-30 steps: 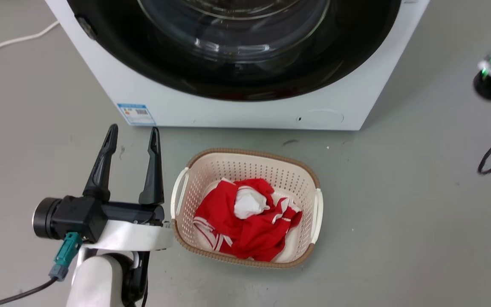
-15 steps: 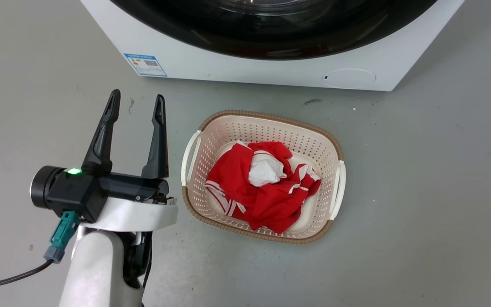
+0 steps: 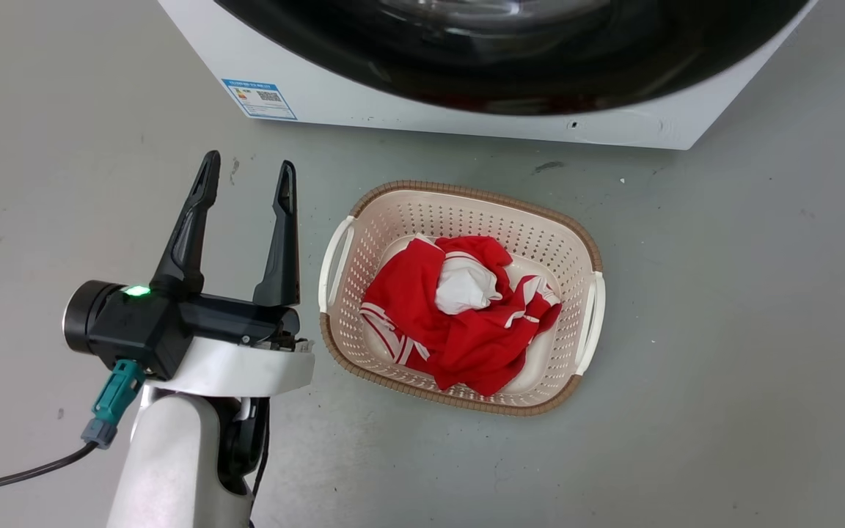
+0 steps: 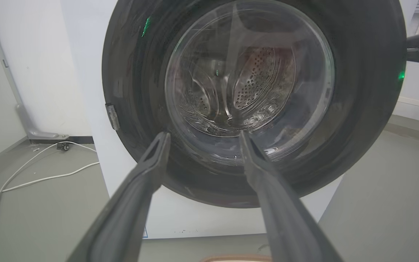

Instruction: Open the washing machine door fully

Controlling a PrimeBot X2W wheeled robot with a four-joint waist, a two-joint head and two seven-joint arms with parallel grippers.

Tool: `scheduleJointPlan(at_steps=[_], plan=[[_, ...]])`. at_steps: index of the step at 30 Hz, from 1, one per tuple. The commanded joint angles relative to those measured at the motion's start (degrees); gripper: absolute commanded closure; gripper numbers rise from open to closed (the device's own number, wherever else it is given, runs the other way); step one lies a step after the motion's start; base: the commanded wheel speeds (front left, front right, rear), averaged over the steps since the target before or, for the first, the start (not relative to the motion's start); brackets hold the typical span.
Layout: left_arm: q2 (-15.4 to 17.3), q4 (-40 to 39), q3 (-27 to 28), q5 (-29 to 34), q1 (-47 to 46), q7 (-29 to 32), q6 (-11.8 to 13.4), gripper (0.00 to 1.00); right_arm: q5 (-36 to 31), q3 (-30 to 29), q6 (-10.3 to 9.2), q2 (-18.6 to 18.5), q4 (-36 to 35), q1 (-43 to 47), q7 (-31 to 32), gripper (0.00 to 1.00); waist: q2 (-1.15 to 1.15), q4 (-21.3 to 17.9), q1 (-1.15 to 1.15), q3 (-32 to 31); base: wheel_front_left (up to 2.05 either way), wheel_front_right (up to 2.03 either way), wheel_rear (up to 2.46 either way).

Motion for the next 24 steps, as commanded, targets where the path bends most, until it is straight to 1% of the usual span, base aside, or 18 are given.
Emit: scheduleJointPlan(at_steps=[1,6,12,20,24], plan=[[0.04,0.2,-0.22,-0.24,-0.56,-0.14,0.08,0.0,0.4,0.43,0.0,1.98,-0.51,2.09,1.46,1.0,0.0,-0.13,0.0,-0.07,0.0,0.0,0.0],[0.04,0.34,-0.1,-0.08,-0.71,-0.14,0.12,0.0,1.98,-0.54,-0.01,2.05,-2.28,3.6,4.79,1.0,0.0,-0.96,0.0,-0.35,0.0,0.0,0.0],[0.05,0.83,-0.19,0.14,-0.28,-0.14,0.02,0.0,3.47,-0.8,0.0,2.24,-7.04,7.9,10.13,1.0,0.0,-1.97,0.0,-1.73,0.0,0.0,0.0],[0.05,1.91,0.18,0.45,2.17,-0.14,-0.1,0.0,7.74,-1.88,0.01,2.54,-19.56,18.97,18.76,1.0,0.0,-3.05,0.0,-5.76,0.0,0.0,0.0],[0.05,2.48,0.22,0.45,3.45,-0.14,0.02,0.0,9.11,-1.05,0.0,2.6,-25.86,24.97,21.92,1.0,0.0,-3.33,0.0,-8.09,0.0,0.0,0.0]])
